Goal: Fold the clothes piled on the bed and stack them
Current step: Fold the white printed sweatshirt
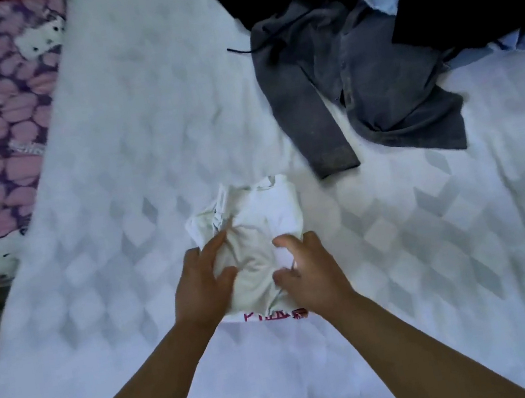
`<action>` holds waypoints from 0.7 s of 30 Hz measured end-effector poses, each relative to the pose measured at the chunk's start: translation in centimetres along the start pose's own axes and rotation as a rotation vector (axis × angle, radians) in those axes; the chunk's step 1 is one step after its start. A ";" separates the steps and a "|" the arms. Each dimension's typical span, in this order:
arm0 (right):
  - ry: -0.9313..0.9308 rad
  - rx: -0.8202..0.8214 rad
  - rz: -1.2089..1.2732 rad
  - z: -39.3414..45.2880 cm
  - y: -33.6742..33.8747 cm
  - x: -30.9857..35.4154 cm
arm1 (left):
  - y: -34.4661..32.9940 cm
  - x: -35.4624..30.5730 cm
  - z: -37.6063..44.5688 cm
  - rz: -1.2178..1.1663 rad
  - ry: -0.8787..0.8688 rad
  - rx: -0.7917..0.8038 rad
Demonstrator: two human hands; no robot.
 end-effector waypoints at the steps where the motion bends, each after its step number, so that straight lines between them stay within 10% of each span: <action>1: 0.007 0.055 0.021 1.2 -1.3 1.5 | 1.6 1.4 0.7 0.012 0.014 -0.029; 13: 0.050 0.300 -0.118 8.9 -13.2 8.8 | 8.3 15.3 6.0 0.376 0.184 -0.097; 21: 0.049 0.224 -0.173 7.9 -9.5 5.9 | 4.3 9.9 4.1 0.124 0.020 -0.141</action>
Point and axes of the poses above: each hand's wrist, its own z-axis towards the middle knuckle, its own y-axis out of the back of the hand, x = y × z, the point moved 5 cm from there along z, towards the middle knuckle, and after that the axes turned 3 degrees about y, right-handed, at the moved point
